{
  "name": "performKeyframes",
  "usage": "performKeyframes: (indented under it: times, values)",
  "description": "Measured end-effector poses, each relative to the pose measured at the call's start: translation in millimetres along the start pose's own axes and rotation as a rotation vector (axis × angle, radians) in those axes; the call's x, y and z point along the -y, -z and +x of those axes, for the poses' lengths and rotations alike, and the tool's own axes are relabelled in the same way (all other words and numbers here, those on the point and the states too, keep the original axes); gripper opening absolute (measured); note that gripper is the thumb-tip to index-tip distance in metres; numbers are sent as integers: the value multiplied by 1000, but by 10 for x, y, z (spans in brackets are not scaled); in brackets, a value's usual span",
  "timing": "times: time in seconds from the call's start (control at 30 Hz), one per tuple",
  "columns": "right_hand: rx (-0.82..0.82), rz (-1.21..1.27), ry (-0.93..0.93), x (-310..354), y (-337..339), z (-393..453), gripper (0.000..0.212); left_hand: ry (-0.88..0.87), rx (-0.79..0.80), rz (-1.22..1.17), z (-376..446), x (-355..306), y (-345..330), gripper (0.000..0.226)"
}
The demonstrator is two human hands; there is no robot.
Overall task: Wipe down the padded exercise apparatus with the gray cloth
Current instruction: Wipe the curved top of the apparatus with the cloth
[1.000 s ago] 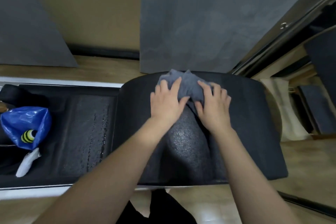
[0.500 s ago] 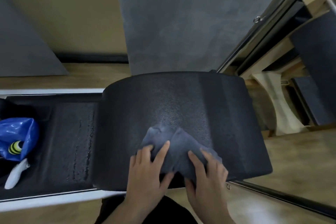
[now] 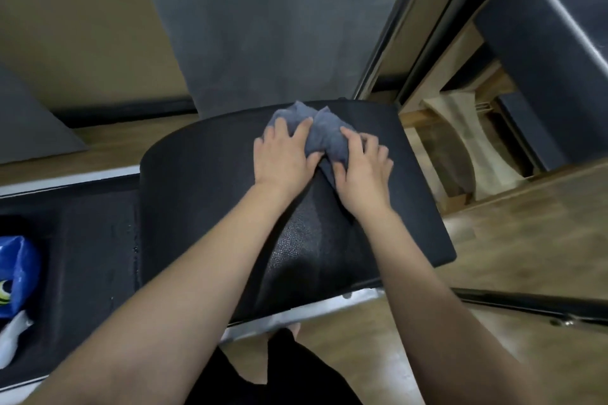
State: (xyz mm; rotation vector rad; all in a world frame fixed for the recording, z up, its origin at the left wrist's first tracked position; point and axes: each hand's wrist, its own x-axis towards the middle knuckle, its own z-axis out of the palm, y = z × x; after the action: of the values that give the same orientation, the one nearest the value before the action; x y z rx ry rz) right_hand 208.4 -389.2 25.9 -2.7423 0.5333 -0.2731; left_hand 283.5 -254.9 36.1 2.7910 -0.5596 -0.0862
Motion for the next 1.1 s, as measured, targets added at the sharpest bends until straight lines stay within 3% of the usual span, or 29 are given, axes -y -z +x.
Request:
performKeyframes:
  times: [0.33,0.5,0.8,0.93,1.1]
  values:
    - [-55,120,-46,-389,278,-1714,55,-178,41,-79,-1499,-243,-112,63]
    - [-67,53,-90,-594,266,-1168,55,-226,-13,-84,-914,-431,-270,61]
    - [39,68,-167,-1112,129,451,57,-187,103,87,693,-973,-416,59]
    - [2,79,-196,-1197,126,356,56,-169,108,101,646,-1152,-471,55]
    - [-94,71,-303,-1330,205,-436,56,-313,134,66,123,-1328,-531,52]
